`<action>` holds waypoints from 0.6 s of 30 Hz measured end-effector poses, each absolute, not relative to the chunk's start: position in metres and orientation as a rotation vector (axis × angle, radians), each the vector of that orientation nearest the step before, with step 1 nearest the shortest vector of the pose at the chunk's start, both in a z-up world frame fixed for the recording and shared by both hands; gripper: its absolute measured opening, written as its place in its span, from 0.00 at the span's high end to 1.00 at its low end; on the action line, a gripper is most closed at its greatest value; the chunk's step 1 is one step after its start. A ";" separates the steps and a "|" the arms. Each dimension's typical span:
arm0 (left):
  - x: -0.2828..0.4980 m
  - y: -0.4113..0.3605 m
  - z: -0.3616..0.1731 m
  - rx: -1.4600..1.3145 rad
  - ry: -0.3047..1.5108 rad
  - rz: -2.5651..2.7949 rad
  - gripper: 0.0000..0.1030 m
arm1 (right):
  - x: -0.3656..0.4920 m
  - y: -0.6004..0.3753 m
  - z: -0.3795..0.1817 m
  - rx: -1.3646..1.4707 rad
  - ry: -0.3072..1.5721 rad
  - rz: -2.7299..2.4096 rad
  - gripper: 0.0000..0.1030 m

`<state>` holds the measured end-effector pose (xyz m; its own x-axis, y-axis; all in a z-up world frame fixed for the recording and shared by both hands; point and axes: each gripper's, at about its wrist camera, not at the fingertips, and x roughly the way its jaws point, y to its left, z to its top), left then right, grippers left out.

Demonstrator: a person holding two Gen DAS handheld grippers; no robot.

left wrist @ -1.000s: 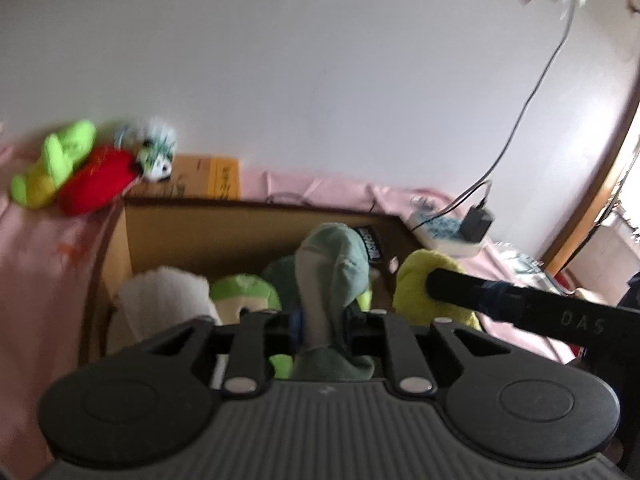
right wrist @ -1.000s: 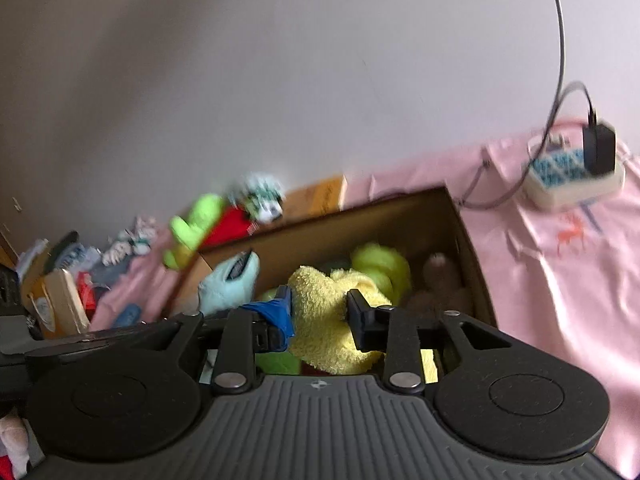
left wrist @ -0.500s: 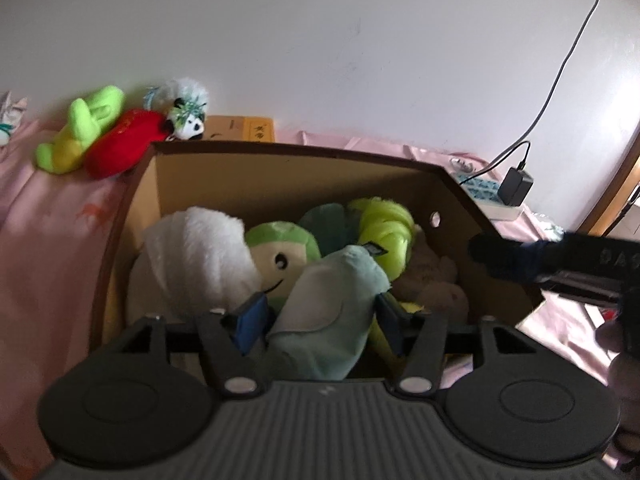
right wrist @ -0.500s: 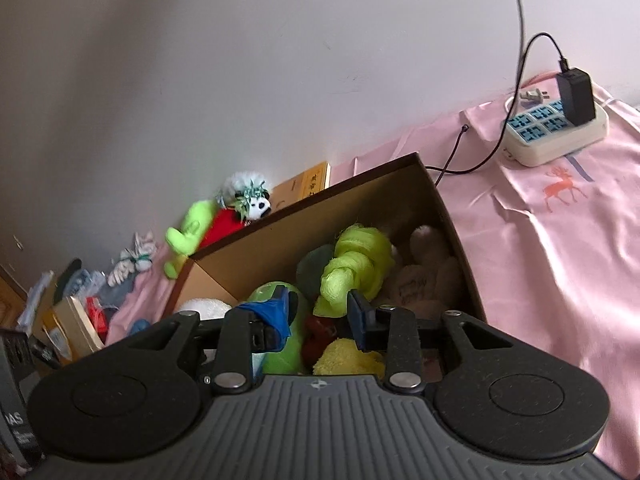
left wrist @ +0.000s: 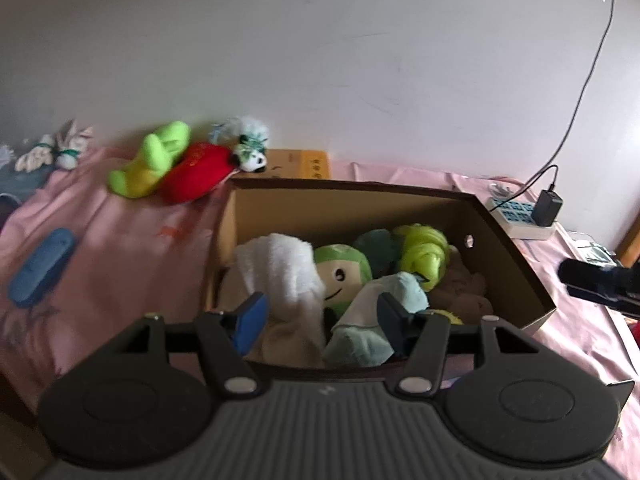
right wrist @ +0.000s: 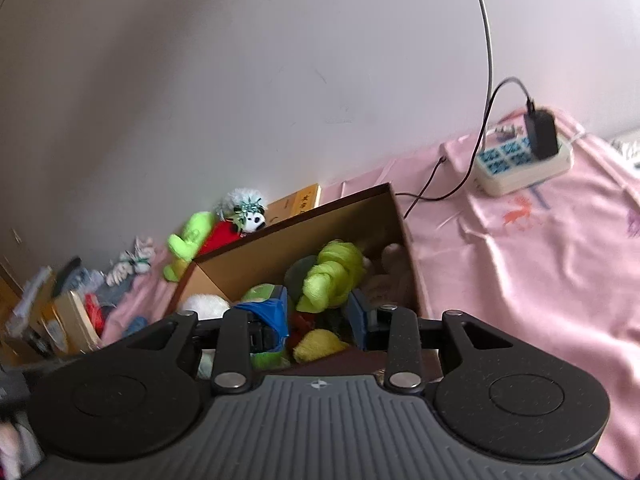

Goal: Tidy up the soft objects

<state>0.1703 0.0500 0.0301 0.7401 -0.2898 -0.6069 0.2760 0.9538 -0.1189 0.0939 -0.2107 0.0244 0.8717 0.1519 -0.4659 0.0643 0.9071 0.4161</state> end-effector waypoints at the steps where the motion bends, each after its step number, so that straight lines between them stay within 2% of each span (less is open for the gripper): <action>1: 0.167 0.049 0.031 -0.018 0.673 -0.298 0.43 | 0.090 -0.210 0.026 0.417 0.515 0.050 0.84; 18: 0.125 0.004 0.039 0.081 0.748 -0.045 0.38 | 0.055 -0.217 0.032 0.284 0.570 0.099 0.82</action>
<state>0.1250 0.0038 0.0391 0.7324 -0.0121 -0.6807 0.0702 0.9959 0.0578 0.0547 -0.2169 0.0317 0.8383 0.1705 -0.5179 -0.0141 0.9563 0.2920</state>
